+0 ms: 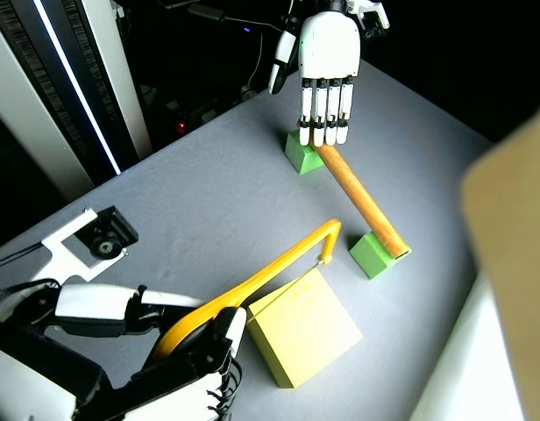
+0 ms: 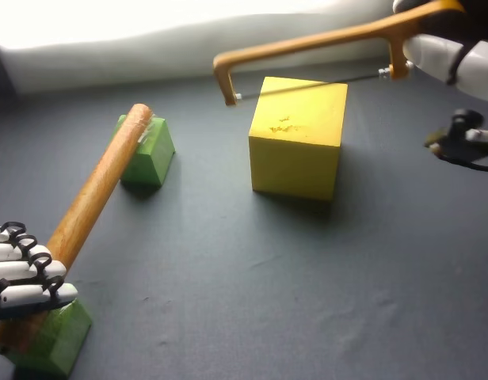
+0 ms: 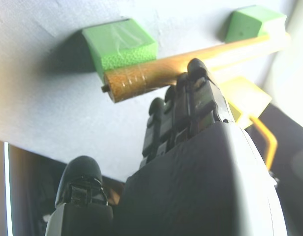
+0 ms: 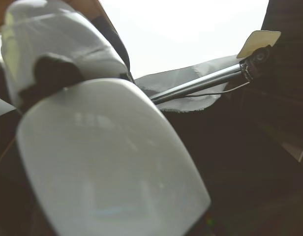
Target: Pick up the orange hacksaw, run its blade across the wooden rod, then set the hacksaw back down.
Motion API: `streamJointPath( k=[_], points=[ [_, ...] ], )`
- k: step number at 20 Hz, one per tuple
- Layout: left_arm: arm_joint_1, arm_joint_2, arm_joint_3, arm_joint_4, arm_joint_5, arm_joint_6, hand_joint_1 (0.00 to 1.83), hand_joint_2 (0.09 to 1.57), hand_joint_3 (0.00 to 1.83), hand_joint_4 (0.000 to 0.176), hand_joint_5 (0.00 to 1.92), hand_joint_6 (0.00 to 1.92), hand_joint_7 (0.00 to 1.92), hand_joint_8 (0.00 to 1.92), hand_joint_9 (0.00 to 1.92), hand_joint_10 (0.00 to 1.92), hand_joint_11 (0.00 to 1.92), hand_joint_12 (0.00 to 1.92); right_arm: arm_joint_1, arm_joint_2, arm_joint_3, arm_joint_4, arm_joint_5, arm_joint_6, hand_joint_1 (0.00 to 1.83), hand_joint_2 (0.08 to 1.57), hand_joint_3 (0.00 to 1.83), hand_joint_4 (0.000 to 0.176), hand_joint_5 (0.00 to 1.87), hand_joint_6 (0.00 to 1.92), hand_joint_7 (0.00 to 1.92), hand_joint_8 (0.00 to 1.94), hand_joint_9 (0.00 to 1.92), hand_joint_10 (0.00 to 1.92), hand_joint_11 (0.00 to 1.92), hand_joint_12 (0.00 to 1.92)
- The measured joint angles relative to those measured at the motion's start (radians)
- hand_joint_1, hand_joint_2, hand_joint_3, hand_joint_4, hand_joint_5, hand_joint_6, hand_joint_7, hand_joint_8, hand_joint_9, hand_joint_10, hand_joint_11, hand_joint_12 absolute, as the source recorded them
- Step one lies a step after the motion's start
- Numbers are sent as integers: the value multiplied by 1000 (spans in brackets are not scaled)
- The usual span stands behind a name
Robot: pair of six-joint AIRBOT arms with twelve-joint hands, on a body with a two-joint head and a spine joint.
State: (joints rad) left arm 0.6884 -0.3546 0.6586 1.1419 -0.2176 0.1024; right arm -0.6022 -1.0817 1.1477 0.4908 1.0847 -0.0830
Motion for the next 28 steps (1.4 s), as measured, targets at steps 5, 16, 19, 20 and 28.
streamJointPath(
  k=[5,16,19,20,28],
  points=[
    [-14,-5,-1,1,7,-4,1,1242,0,0,66,3,52,2,49,3,0,278,33,-67,-24,108,48,-51,1374,1125,0,0,948,835,945,1130,875,1292,774,1339],
    [-14,-5,-1,2,10,-7,0,1254,2,0,77,2,63,2,51,1,0,255,88,-235,-34,191,-5,-171,1379,1107,0,0,953,829,1003,1029,917,1234,783,1328],
    [-14,-5,-1,2,10,-7,0,1242,0,0,57,0,43,1,32,0,0,211,89,-274,-35,212,-5,-212,1378,1111,1,0,946,843,996,1050,903,1244,769,1317],
    [-14,-5,-1,2,10,-7,0,1242,0,0,41,0,32,0,25,0,0,207,91,-285,-35,225,-5,-225,1377,1114,0,0,939,860,990,1056,899,1250,754,1329],
    [-14,-5,-1,2,11,-7,0,1250,0,0,72,0,59,0,43,0,0,268,99,-362,-34,326,18,-344,1377,1118,1,0,889,907,990,1021,927,1259,805,1297]
  ],
)
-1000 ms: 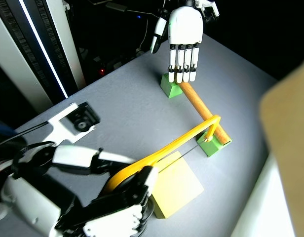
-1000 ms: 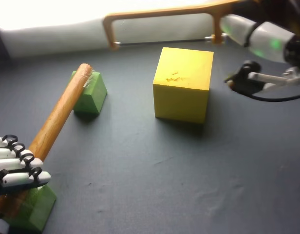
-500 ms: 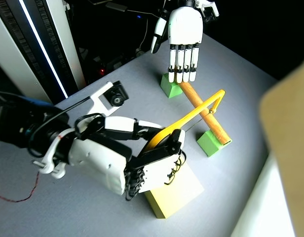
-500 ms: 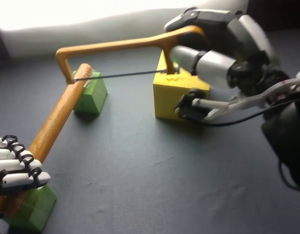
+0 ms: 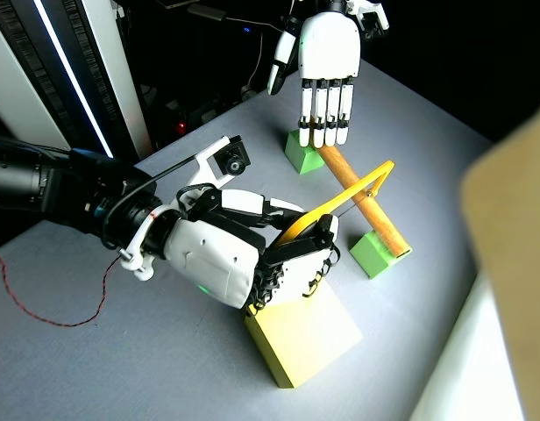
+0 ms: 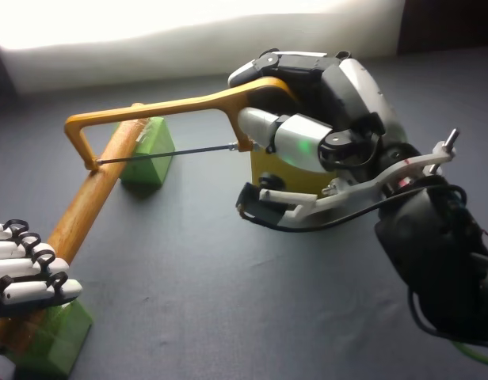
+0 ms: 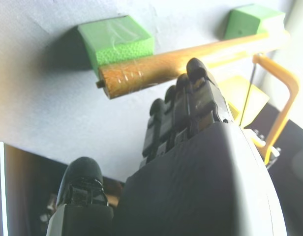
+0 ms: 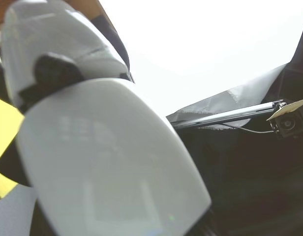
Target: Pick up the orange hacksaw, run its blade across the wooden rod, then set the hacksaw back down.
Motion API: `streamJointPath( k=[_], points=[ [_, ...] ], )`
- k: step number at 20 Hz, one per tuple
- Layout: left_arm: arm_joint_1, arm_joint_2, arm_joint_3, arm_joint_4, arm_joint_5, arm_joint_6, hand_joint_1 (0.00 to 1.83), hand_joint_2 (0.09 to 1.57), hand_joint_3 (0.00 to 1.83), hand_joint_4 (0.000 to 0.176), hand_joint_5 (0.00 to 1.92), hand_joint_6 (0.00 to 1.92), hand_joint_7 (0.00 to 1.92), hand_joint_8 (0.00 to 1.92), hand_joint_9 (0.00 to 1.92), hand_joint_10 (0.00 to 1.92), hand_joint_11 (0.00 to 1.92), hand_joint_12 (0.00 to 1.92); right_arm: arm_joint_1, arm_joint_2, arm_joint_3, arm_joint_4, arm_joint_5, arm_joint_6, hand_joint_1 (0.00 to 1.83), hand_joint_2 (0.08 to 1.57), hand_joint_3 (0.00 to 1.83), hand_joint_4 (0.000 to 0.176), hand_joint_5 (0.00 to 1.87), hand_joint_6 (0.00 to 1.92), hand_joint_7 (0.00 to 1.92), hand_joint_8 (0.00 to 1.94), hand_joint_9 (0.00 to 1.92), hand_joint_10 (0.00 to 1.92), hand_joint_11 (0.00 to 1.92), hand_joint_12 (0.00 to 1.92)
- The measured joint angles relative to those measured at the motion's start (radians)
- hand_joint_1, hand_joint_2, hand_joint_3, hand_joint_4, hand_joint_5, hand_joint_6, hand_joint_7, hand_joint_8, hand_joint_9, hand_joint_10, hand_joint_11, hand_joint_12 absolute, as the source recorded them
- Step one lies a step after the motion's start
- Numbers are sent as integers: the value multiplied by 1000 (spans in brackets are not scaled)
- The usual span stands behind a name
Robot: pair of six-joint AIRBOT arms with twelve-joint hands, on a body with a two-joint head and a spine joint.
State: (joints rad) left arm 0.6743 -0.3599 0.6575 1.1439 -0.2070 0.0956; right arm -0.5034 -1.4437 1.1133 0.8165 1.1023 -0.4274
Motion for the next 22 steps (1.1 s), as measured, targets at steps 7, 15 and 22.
streamJointPath(
  k=[7,15,22],
  points=[
    [0,0,-6,0,8,-5,0,1251,0,0,54,1,42,2,24,2,0,205,-1,-48,8,76,22,-64,1382,1098,0,0,961,810,1030,945,958,1221,845,1289],
    [2,0,-7,0,6,-12,6,1261,2,0,82,3,74,3,62,4,0,291,-4,-126,40,119,56,-98,1384,1093,0,0,958,809,1048,928,972,1185,853,1244],
    [2,-2,-7,0,6,-12,0,1253,0,0,72,0,61,0,44,0,0,243,-5,-214,105,135,66,-98,1380,1107,3,0,915,870,1012,991,948,1223,840,1269]
  ],
)
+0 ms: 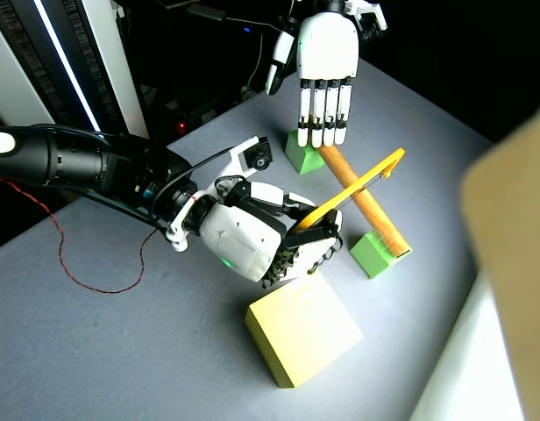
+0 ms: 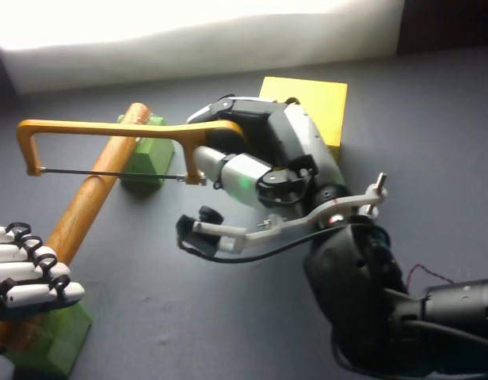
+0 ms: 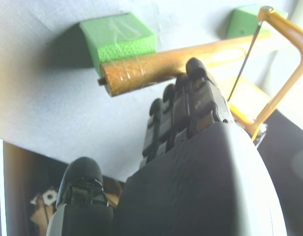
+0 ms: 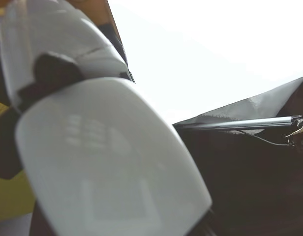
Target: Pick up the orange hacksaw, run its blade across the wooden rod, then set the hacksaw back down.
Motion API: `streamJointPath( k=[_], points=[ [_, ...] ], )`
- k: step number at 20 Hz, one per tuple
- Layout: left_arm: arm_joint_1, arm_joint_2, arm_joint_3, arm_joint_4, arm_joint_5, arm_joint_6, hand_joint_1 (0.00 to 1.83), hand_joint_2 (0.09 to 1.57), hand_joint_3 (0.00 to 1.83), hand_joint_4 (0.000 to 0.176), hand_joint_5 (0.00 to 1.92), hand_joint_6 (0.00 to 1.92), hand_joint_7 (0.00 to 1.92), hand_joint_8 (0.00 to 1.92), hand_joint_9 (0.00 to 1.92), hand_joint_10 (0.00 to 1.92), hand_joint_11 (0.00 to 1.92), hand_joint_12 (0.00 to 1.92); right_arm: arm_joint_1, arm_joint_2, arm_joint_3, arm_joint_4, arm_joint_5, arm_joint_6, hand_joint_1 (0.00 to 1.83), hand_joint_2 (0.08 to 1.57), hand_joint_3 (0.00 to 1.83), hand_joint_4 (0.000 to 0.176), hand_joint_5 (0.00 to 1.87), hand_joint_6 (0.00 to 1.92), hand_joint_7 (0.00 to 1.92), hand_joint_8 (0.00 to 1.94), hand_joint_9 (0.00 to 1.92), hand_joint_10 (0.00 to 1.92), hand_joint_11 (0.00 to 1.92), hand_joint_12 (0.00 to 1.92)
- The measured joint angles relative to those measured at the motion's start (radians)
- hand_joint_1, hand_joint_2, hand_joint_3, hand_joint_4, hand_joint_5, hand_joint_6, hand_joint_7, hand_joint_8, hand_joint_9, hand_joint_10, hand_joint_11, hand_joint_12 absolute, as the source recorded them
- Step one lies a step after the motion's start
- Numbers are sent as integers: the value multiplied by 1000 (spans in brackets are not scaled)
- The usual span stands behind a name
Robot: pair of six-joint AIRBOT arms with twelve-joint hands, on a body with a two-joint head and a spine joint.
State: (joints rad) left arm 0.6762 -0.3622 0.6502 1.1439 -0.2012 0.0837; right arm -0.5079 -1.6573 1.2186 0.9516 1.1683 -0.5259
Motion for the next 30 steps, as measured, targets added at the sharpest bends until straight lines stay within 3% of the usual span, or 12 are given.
streamJointPath(
  k=[11,17,21,25,27,30],
  points=[
    [0,-8,0,0,2,-2,0,1254,2,0,62,0,45,0,27,1,0,206,48,-127,93,52,-15,-4,1380,1108,0,0,918,865,1009,996,949,1225,834,1299],
    [0,-9,0,0,0,-3,9,1255,0,0,64,2,50,1,34,1,0,227,42,-120,83,44,-25,-5,1380,1109,0,0,905,889,1013,992,947,1221,829,1292],
    [0,-9,-1,0,-1,-3,0,1248,0,0,68,2,55,3,37,2,0,222,13,-60,37,36,-25,-8,1381,1105,1,0,919,863,1018,985,950,1216,824,1298],
    [0,-9,-1,0,0,-3,0,1248,1,0,71,2,54,2,39,3,0,231,-28,42,-35,18,-21,-11,1378,1114,0,0,920,872,999,1015,919,1260,792,1311],
    [0,-9,-1,0,-1,-3,0,1249,0,0,60,1,49,0,34,0,0,212,-73,133,-108,-5,-21,-11,1377,1117,0,0,918,864,984,1048,913,1270,806,1309],
    [0,-9,-1,0,-1,-3,0,1246,0,0,75,4,64,3,48,3,0,244,-92,171,-141,-8,-15,-13,1379,1110,0,0,938,839,1001,1019,926,1250,800,1318]
  ],
)
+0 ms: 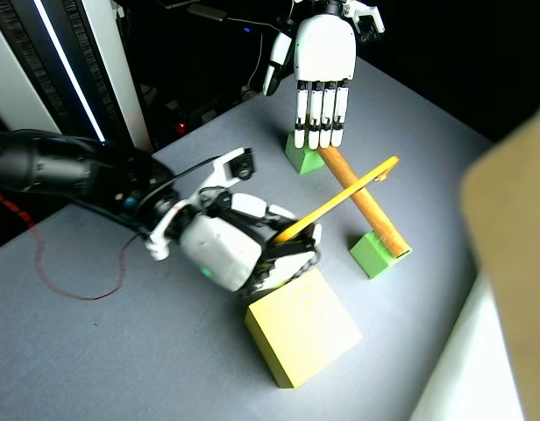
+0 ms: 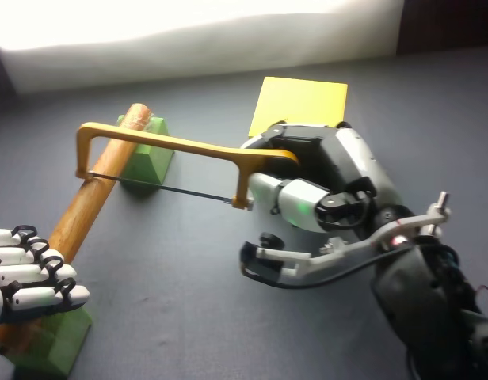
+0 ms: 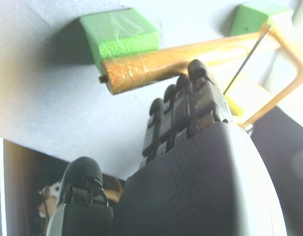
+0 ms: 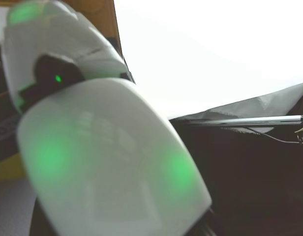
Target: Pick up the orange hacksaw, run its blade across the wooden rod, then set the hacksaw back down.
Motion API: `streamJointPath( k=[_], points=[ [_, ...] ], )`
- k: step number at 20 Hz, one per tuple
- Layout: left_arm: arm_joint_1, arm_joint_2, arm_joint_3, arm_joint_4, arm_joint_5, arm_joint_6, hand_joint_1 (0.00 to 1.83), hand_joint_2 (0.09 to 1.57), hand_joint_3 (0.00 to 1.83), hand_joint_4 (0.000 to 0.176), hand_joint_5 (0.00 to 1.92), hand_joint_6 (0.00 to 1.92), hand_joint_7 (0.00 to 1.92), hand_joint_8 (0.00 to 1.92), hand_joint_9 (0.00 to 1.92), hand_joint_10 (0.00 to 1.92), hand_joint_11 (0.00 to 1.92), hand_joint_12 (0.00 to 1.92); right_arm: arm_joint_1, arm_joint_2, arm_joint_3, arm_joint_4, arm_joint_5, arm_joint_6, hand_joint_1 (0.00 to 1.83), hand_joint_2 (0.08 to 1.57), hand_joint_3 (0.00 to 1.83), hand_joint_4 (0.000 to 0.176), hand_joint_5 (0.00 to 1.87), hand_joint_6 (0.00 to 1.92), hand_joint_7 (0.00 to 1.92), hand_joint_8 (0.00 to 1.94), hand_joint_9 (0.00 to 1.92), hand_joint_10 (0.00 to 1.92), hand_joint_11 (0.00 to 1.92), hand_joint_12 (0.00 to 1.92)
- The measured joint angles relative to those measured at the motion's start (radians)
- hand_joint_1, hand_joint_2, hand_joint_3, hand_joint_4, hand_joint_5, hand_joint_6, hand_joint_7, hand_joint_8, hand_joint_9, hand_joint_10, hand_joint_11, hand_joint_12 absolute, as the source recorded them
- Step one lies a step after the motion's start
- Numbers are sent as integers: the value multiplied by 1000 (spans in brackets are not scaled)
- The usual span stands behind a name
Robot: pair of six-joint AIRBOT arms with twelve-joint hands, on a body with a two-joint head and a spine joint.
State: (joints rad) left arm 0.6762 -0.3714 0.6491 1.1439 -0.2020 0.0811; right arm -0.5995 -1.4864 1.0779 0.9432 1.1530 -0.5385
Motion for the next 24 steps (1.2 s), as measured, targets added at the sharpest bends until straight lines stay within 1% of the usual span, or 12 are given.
streamJointPath(
  k=[3,5,7,8,11,13,15,17,18,21,23,24],
  points=[
    [0,0,0,0,0,0,0,1259,1,0,47,2,39,2,21,1,0,164,-5,49,-54,-10,6,0,1379,1111,0,0,929,847,1003,1019,925,1248,807,1305],
    [0,0,0,0,1,0,6,1258,0,0,66,3,58,2,36,2,0,180,-23,102,-108,-43,32,0,1380,1108,0,0,924,845,1027,980,930,1243,801,1328],
    [0,0,0,0,0,0,8,1251,0,0,49,0,46,0,32,0,0,196,-57,165,-167,-33,60,3,1379,1109,1,0,922,852,1020,990,928,1244,799,1335],
    [0,0,0,0,0,0,29,1244,0,0,68,3,64,2,51,3,0,255,-68,184,-183,-30,69,4,1377,1116,1,0,912,865,1001,1023,915,1264,792,1341],
    [0,0,0,0,0,0,0,1262,3,0,68,1,58,1,42,0,0,214,-123,247,-230,-30,101,24,1380,1109,0,0,926,841,1017,987,934,1246,824,1313],
    [0,0,0,0,0,0,0,1256,0,0,60,1,52,1,42,1,0,241,-171,259,-243,-31,151,65,1380,1108,0,0,914,863,1021,981,943,1229,825,1312],
    [0,0,0,0,0,0,0,1266,2,0,39,2,31,2,16,2,0,165,-201,259,-245,-29,183,89,1380,1106,1,0,927,854,1028,971,936,1237,816,1326],
    [0,0,0,0,0,0,3,1268,0,0,74,4,70,5,50,5,0,229,-221,256,-245,-30,206,100,1381,1103,0,0,935,838,1034,960,942,1232,815,1327],
    [0,0,0,0,0,0,0,1266,0,0,76,3,75,5,58,6,0,241,-229,248,-245,-30,220,107,1383,1098,0,0,952,815,1042,939,951,1221,822,1314],
    [-1,0,0,0,0,0,5,1266,0,0,74,0,66,1,54,1,0,251,-258,203,-233,-32,241,119,1378,1112,1,0,910,879,1004,997,935,1249,822,1316],
    [-1,0,0,0,0,0,0,1267,0,0,81,3,75,3,62,3,0,267,-282,178,-223,-35,248,130,1381,1102,0,0,947,829,1039,940,940,1239,809,1347],
    [-2,0,0,0,0,0,12,1265,0,0,85,3,74,2,57,1,0,249,-297,171,-217,-42,253,140,1273,1106,4,0,952,876,1051,1022,950,1055,760,1414]
  ],
)
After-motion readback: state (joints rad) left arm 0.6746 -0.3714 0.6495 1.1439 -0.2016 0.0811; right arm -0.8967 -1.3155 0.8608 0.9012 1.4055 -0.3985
